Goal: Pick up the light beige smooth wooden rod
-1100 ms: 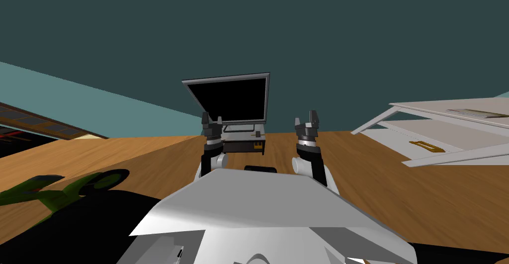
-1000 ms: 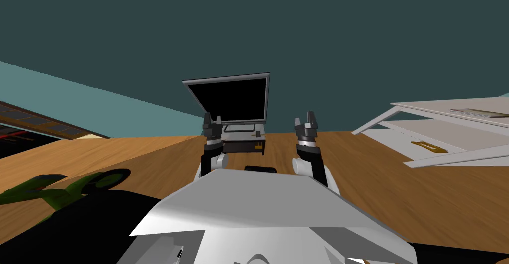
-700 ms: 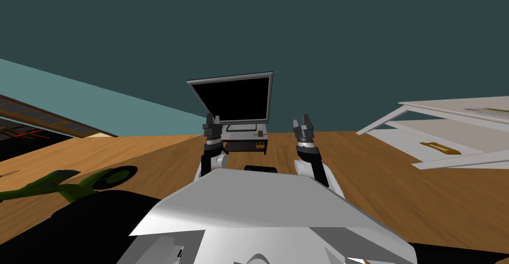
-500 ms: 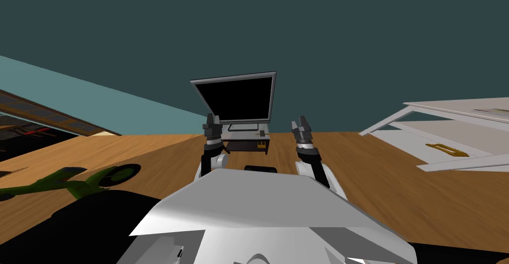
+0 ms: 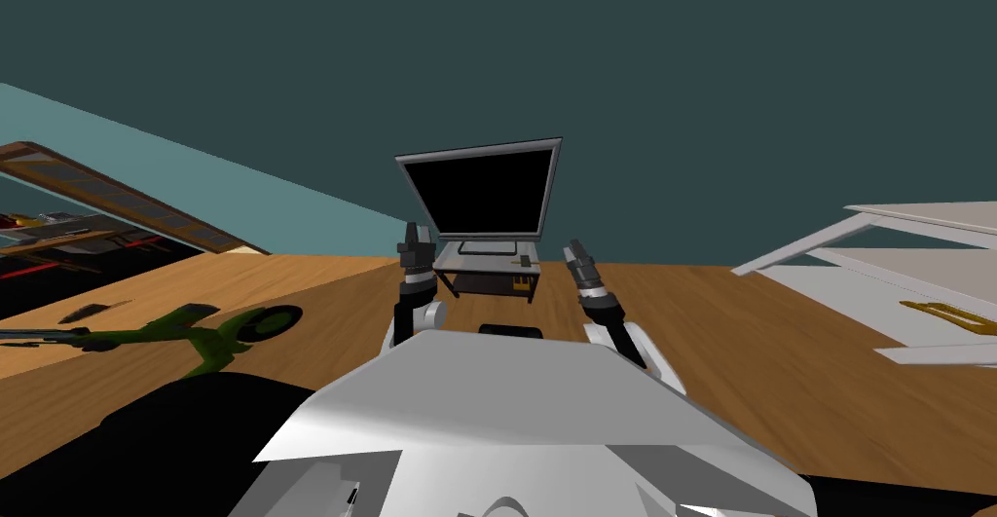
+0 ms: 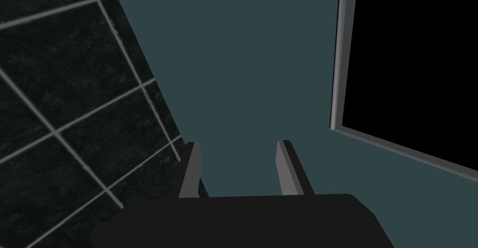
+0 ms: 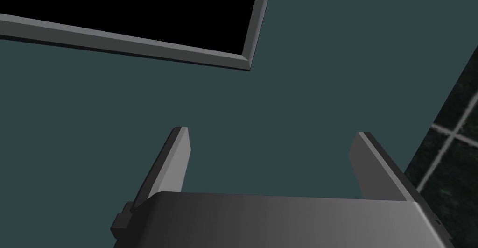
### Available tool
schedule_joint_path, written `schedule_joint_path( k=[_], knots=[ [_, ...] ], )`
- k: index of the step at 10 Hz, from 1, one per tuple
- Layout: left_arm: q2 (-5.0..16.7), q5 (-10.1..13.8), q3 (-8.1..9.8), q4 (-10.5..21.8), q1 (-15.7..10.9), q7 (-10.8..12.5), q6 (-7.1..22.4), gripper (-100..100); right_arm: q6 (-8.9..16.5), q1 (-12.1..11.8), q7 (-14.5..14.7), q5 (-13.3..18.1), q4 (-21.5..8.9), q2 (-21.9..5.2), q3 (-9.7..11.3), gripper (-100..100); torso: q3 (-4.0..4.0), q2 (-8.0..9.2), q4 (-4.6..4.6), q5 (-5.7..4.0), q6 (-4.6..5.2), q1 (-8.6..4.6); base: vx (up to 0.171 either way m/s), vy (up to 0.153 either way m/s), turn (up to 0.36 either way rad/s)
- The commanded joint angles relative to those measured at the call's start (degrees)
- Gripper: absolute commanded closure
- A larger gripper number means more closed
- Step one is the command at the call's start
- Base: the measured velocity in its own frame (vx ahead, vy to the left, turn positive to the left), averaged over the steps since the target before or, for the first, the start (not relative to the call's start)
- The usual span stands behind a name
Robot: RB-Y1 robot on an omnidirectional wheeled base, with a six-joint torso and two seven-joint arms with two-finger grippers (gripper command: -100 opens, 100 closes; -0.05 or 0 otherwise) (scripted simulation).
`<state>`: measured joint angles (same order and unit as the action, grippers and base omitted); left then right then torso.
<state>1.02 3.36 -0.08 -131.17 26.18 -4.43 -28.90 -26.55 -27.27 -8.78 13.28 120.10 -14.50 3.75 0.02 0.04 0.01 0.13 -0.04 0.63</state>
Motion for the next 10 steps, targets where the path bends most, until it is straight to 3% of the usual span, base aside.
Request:
schedule_joint_path(
  k=[1,4,5,7,8,9,10],
  knots=[
    [0.00,0.00,0.00,0.00,0.00,0.00,0.00,0,-0.48,-0.44,-0.20,0.82,-0.70,-2.13,0.25,-100,0.00,0.00,0.00,0.00,0.00,0.00,-0.016,0.137,0.065],
    [0.01,0.00,0.01,0.00,0.01,0.00,0.00,0,-2.32,-0.93,-0.57,4.02,-5.16,-6.80,1.06,-100,0.01,0.01,0.01,-0.04,0.04,-0.28,-0.003,0.111,0.121],
    [0.01,0.00,0.01,0.00,0.00,0.00,0.00,0,-2.32,-0.93,-0.57,4.02,-5.16,-7.05,1.06,-100,-0.01,-0.02,0.00,-0.04,0.01,-0.23,-0.002,0.095,0.084],
    [0.01,0.00,0.01,0.00,0.00,0.00,0.00,0,-4.01,-1.47,-0.90,7.75,-9.77,-10.81,1.93,-100,0.00,-0.01,0.00,-0.04,0.02,-0.22,0.003,0.145,0.243],
    [0.00,0.00,0.00,0.00,0.00,0.00,0.00,0,-4.01,-1.47,-0.90,7.75,-10.11,-11.93,1.93,-100,-0.01,-0.02,0.00,0.00,0.00,-0.07,0.019,0.119,0.079],
    [0.01,0.00,0.01,0.00,0.01,0.00,0.00,0,-4.79,-1.76,-1.05,9.78,-12.22,-14.32,2.39,-100,-0.02,-0.04,0.00,-0.01,0.06,-0.19,0.029,0.119,0.173],
    [0.01,0.00,0.01,0.00,0.01,0.00,0.00,0,-4.79,-1.76,-1.05,9.78,-12.73,-14.32,2.39,-100,-0.04,-0.07,-0.01,-0.03,0.02,-0.20,0.017,0.089,0.103]
  ],
)
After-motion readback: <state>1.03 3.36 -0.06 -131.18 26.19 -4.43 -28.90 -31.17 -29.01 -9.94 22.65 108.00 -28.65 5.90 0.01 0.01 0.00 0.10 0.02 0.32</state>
